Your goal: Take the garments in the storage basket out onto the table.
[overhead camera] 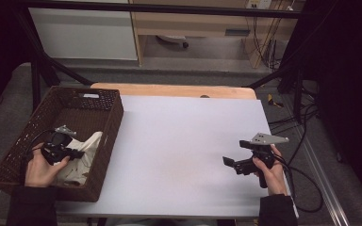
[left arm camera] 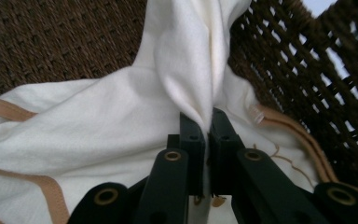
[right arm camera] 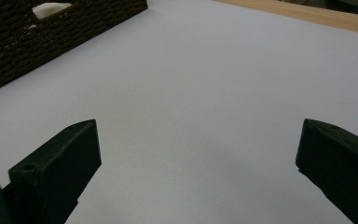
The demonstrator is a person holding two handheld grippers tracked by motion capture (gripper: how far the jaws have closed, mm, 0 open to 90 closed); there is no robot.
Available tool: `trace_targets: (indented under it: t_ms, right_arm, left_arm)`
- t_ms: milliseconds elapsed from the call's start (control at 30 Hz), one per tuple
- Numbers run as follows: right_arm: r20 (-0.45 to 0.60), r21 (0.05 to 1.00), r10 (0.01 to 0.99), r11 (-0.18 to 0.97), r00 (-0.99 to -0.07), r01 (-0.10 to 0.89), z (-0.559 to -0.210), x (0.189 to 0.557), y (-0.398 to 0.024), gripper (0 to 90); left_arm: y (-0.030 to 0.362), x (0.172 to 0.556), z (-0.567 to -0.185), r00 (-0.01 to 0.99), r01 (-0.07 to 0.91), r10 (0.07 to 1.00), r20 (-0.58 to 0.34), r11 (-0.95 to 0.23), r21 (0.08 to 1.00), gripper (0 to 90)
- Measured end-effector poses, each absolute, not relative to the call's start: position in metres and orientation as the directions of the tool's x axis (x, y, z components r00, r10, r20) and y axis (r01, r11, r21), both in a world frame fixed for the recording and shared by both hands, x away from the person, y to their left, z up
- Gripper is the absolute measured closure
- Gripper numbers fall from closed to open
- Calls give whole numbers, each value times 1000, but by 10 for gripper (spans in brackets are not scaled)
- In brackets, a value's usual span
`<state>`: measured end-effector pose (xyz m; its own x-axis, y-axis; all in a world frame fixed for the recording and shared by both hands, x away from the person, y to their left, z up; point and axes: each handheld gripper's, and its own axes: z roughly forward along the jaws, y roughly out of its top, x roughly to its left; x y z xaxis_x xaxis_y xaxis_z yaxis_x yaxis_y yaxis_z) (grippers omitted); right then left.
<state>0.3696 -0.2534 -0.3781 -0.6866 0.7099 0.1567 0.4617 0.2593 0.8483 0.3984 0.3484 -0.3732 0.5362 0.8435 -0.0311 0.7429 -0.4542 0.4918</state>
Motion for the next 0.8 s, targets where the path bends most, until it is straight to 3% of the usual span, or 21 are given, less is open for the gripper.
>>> trace_targets:
  t_ms: [800]
  right_arm:
    - [156,848,709,260,-687,461,-378,369,-253,5]
  left_arm:
    - [359,385,-339,497,715,864,-85,-352,604,860]
